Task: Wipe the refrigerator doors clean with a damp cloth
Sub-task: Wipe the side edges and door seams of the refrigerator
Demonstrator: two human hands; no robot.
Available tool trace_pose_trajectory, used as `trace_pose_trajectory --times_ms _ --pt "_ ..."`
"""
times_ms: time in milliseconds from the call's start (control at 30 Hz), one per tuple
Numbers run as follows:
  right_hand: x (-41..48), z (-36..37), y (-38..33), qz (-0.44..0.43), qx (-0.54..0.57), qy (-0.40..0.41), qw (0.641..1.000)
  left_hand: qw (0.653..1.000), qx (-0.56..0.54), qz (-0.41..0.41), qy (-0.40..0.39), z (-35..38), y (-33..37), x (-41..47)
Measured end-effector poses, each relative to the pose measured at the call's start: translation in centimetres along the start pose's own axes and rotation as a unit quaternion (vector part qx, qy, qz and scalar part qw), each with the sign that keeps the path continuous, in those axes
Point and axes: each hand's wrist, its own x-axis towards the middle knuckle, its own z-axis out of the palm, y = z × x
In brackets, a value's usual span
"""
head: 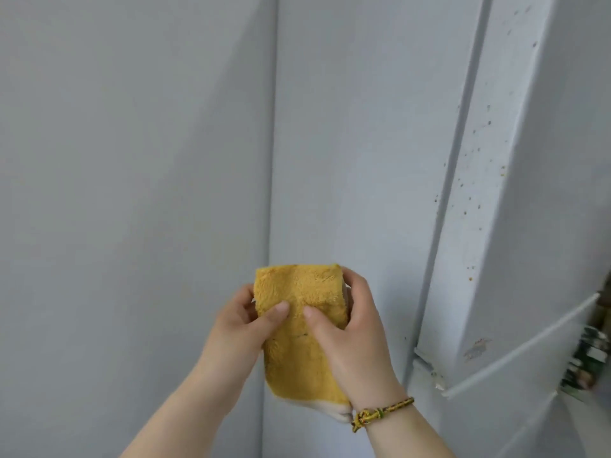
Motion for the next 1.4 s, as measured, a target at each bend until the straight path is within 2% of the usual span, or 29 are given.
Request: trace_pose_trajectory --times_ms 33,167,233,400,467,533,600,700,800,867,933,1000,1033,1100,1233,1267,1333,1400 --pt "-0.6 0.0 -0.7 -0.009 -0.035 0.051 0.998 0.998 -0.020 -0.012 -0.061 0.1 0.4 0.8" --pt "-2.3 -1.7 -2.4 -0.046 -0.094 0.149 0.983 0.990 -0.038 -0.019 -0.138 2.8 0.8 1.7" --pt "-2.8 -3.1 -3.3 -0.067 -0.124 0.207 0.968 0.986 -0.038 0.005 -0.164 5.0 1.1 1.6" --pt "-1.7 -5.9 -6.4 -0.151 -0.234 0.271 0.921 0.986 -0.071 0.102 -0.109 8.4 2.4 0.8" --pt "-0.7 -6.3 -7.4 -0.193 -0.297 0.287 0.890 0.976 -0.113 0.108 -0.151 9.4 3.6 0.5" --pt "0.5 -6.4 -8.4 -0.219 -0.347 0.270 0.871 0.957 -0.142 0.101 -0.232 10.5 4.7 0.5" --pt "1.5 -6.1 -8.9 -0.207 -0.372 0.225 0.876 0.946 -0.175 0.071 -0.262 11.2 6.1 1.1" --pt "2.5 -6.0 -8.9 -0.186 -0.384 0.153 0.891 0.940 -0.224 0.039 -0.256 11.0 7.0 2.9" --pt "2.7 -6.0 -8.1 -0.164 -0.372 0.051 0.912 0.950 -0.220 0.019 -0.221 10.4 6.4 4.6" --pt "2.6 -6.1 -7.9 -0.159 -0.341 0.044 0.925 0.961 -0.200 0.020 -0.190 10.6 5.7 5.2" --pt "2.6 -6.4 -7.7 -0.227 -0.322 0.137 0.909 0.968 -0.184 0.034 -0.169 11.0 5.7 5.7" --pt "2.9 -7.3 -7.8 -0.304 -0.308 0.281 0.856 0.973 -0.163 0.059 -0.150 10.7 5.6 6.6" --pt "3.1 -8.0 -8.0 -0.307 -0.290 0.339 0.841 0.977 -0.149 0.074 -0.136 10.3 5.4 7.0" --pt "3.6 -9.3 -8.3 -0.257 -0.256 0.396 0.844 0.979 -0.139 0.098 -0.114 9.6 4.7 7.3" --pt "3.9 -10.3 -5.4 -0.101 -0.235 0.381 0.889 0.983 -0.114 0.135 -0.055 8.7 1.7 6.7" --pt "3.7 -10.1 -4.3 -0.074 -0.207 0.377 0.900 0.982 -0.097 0.146 -0.064 9.0 0.4 6.5" --pt "3.1 -9.7 -2.4 -0.047 -0.168 0.360 0.917 0.972 -0.037 0.190 -0.130 10.1 -2.4 6.0" --pt "2.8 -9.7 -1.5 -0.038 -0.130 0.358 0.924 0.943 0.032 0.248 -0.220 11.3 -5.3 4.9"
